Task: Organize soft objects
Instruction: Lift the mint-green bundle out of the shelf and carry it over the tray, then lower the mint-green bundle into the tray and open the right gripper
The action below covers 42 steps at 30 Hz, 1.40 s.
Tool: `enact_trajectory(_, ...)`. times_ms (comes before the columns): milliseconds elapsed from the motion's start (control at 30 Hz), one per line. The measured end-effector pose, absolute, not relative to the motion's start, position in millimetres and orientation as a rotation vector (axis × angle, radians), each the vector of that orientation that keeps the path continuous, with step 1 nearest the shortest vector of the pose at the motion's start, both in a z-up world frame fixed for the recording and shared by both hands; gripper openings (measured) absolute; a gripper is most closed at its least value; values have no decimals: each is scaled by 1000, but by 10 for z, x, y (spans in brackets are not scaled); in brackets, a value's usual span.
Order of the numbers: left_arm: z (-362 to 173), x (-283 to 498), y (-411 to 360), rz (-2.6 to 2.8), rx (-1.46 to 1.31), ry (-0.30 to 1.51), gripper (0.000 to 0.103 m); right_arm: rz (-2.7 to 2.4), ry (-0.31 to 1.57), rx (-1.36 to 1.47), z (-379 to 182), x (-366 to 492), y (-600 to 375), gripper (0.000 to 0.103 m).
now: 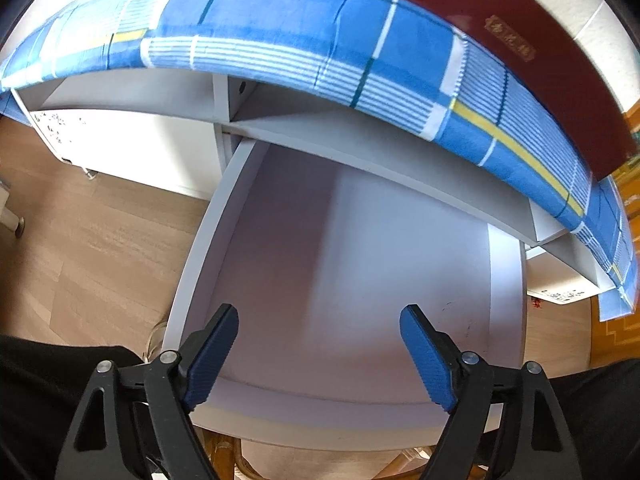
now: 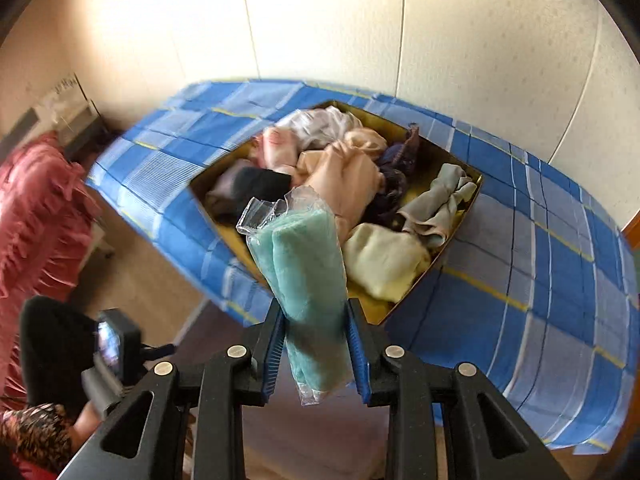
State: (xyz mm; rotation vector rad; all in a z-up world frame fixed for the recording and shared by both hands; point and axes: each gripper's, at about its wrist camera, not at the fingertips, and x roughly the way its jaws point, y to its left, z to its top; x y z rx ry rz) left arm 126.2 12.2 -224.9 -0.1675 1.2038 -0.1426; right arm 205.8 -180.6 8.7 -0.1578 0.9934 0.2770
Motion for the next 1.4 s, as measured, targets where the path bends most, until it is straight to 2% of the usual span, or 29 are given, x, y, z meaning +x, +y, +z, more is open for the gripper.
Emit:
enact_trajectory(467,-1971,1220,-7,-199,-128,1086,92,209,1237,-322,-546,2776,-1677,29)
enact_trajectory(567,-1895,1205,-29,-206,-125,1054,97,180,1225,-269,-570,2803,-1776,33)
enact_trajectory(667,-1791,1184,-61,-202,-97,1019,99,191,1216,-121,-484,2684,-1928,41)
enact_trajectory(767,-1711,1172,-82,-206,-89,1001,100,204,1134,-55,-315,2431,-2029,58)
enact_trajectory(800,-1677,1163,-86,-206,-91,998,100,202,1098,-43,-255,2326,-2060,67)
enact_trajectory(967,-1492,1108,-78,-171,-85,976,100,198,929,-15,-28,1669,-2157,69)
enact_trajectory(1067,-1299,1047,-53,-129,-72,938,100,167,817,-91,91,1301,-2081,69)
enact_trajectory(1300,-746,748,-57,-16,69,779,103,39,572,-131,433,469,-1874,69)
enact_trajectory(1367,-634,668,-63,-11,105,791,103,26,528,-52,481,248,-1874,73)
enact_trajectory(1400,-594,629,-45,-18,110,801,103,31,522,-5,479,182,-1887,79)
